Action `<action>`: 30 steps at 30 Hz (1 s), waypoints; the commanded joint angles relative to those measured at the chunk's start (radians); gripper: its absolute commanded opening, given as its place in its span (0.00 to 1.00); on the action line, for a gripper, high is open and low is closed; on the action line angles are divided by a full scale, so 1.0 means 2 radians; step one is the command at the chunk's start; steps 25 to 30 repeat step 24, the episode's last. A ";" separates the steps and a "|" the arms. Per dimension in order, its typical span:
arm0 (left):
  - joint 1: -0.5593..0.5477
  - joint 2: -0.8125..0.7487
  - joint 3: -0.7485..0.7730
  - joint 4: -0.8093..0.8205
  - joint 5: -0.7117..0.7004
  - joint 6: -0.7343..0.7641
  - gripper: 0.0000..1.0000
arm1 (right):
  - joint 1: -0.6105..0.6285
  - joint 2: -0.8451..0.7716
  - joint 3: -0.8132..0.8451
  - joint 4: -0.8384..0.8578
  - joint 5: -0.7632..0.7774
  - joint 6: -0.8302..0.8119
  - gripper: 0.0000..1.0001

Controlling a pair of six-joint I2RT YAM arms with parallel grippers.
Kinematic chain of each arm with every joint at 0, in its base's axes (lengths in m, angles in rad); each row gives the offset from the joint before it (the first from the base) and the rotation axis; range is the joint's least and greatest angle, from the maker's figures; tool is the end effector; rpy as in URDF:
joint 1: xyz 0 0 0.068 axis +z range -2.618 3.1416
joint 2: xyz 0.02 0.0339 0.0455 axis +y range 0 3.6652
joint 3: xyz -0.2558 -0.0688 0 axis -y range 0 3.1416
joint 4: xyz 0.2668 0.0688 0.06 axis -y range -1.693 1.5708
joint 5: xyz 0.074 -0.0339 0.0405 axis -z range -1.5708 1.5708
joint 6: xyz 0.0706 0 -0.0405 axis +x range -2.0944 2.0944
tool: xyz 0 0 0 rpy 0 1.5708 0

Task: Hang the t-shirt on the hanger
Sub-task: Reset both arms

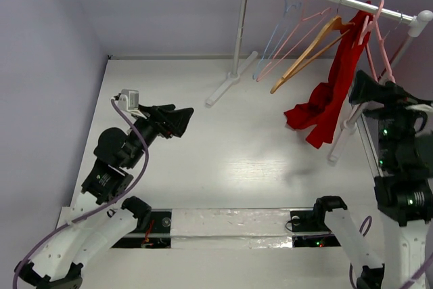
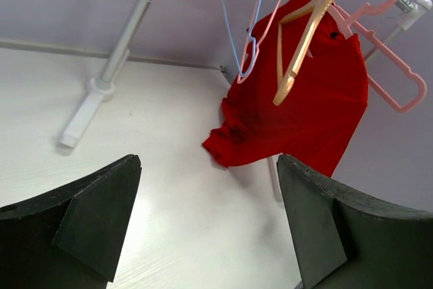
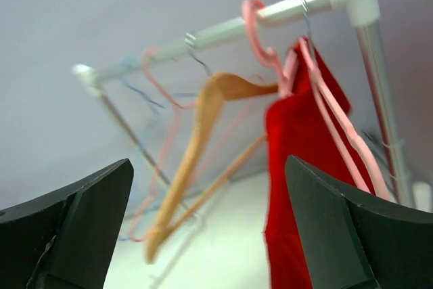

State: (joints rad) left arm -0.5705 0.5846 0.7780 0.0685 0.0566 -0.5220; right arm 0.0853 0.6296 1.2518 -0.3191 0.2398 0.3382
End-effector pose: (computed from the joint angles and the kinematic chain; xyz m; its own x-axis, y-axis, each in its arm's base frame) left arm 0.1633 -0.1095 0.4022 -0.1029 -0.5255 -0.8446 0.6159 0.6331 -0.4689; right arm 0.1321 -0.0055 0.5109 0.3280 0.3515 -0.8768 0.0363 0.9228 0.3835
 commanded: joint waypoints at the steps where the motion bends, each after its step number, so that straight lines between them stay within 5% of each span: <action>1: -0.002 -0.022 0.036 -0.023 -0.024 0.035 0.80 | -0.003 -0.045 -0.006 0.044 -0.061 0.020 1.00; 8: -0.002 -0.077 0.064 -0.033 -0.108 0.090 0.90 | -0.003 -0.146 -0.087 0.153 -0.219 0.053 1.00; 11: -0.002 -0.106 0.053 -0.023 -0.120 0.109 0.99 | -0.003 -0.177 -0.102 0.159 -0.213 0.051 1.00; 30: -0.002 -0.097 0.036 -0.021 -0.134 0.140 0.99 | -0.003 -0.206 -0.176 0.202 -0.183 0.049 1.00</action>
